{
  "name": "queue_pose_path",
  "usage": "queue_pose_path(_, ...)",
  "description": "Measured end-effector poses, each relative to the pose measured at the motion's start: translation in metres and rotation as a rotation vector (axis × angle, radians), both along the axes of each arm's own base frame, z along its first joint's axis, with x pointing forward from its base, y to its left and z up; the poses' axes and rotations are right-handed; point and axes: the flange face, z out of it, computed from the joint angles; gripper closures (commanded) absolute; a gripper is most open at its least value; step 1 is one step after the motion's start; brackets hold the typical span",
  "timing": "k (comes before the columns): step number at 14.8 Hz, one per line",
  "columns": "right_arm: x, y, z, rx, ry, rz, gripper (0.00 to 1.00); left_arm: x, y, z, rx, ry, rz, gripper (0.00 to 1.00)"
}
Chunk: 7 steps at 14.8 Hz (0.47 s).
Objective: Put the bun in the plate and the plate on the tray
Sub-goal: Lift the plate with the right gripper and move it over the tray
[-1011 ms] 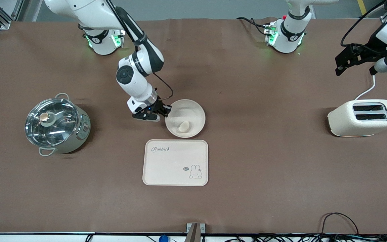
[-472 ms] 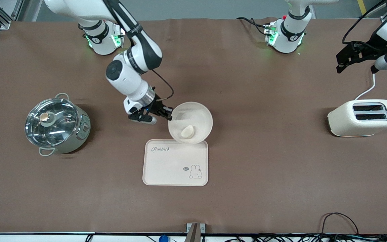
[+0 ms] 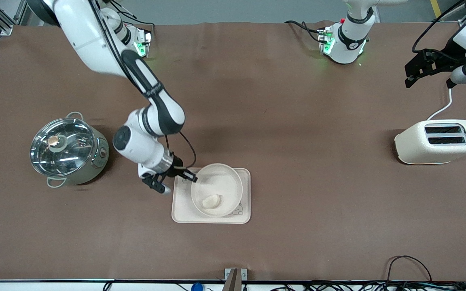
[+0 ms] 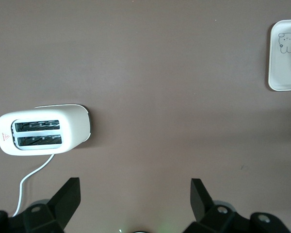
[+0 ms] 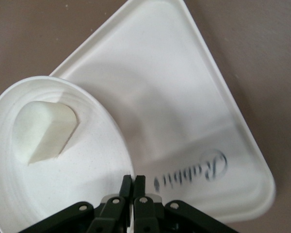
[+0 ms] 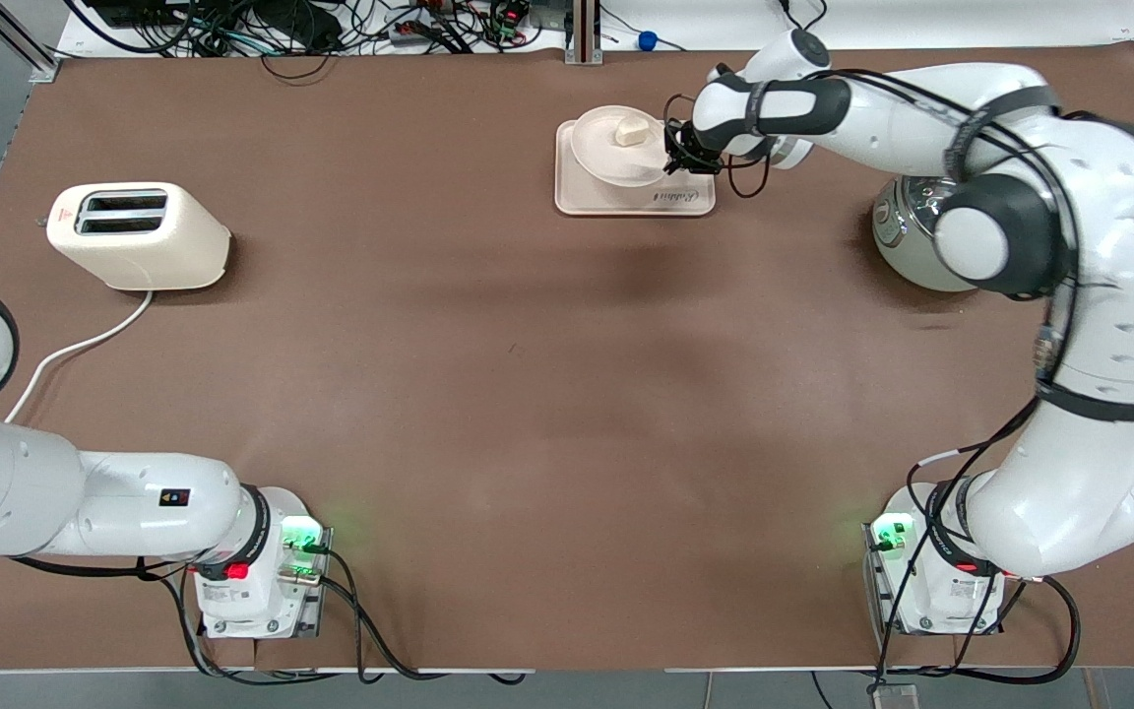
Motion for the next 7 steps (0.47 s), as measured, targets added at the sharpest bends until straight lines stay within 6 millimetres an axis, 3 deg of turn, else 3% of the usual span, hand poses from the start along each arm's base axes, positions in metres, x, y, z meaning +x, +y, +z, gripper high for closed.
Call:
queue_pose_path(2, 0.015, -0.002, -0.017, -0.035, -0.016, 0.041, 1.0, 0.0, 0.0, 0.0, 0.0, 0.0, 0.0, 0.0)
queue_pose_path(4, 0.023, -0.008, -0.017, -0.075, -0.04, 0.079, 1.0, 0.0, 0.0, 0.0, 0.0, 0.0, 0.0, 0.0)
queue_pose_path(7, 0.036, -0.034, -0.015, -0.112, -0.056, 0.14, 1.0, 0.0, 0.0, 0.0, -0.001, -0.003, -0.001, 0.0)
